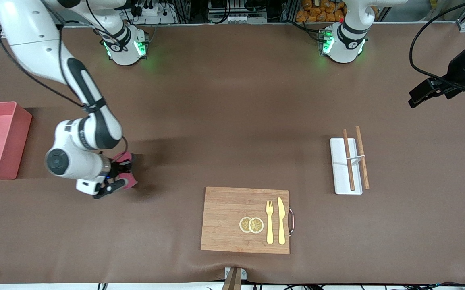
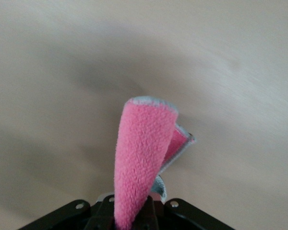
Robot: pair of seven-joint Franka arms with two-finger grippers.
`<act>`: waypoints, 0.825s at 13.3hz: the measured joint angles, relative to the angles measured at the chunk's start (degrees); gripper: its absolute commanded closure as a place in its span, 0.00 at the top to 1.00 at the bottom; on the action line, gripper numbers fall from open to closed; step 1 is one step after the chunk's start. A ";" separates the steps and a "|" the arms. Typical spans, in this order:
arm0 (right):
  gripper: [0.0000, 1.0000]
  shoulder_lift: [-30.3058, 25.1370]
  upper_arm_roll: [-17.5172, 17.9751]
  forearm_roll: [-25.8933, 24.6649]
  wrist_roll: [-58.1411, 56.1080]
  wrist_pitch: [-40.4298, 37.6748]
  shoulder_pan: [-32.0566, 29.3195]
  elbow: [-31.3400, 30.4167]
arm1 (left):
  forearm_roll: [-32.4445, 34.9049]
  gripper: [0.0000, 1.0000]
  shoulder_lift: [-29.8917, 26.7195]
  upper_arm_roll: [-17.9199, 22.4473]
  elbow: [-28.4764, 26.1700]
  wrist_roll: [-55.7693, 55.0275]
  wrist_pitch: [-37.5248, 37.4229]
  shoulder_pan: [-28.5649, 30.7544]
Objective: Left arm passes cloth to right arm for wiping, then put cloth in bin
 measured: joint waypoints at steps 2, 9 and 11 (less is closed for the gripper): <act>0.00 -0.21 -0.02 1.91 2.71 0.07 3.28 1.61 | 0.00 1.00 0.00 0.02 -0.36 0.00 0.00 -0.04; 0.00 -6.81 -1.97 1.88 -3.37 -4.15 -2.26 4.06 | 0.00 1.00 0.00 0.06 -0.73 0.00 0.09 -0.03; 0.00 -8.63 -2.23 1.86 -10.37 -8.00 -9.14 4.14 | 0.00 1.00 0.00 0.09 -0.74 0.00 0.10 -0.01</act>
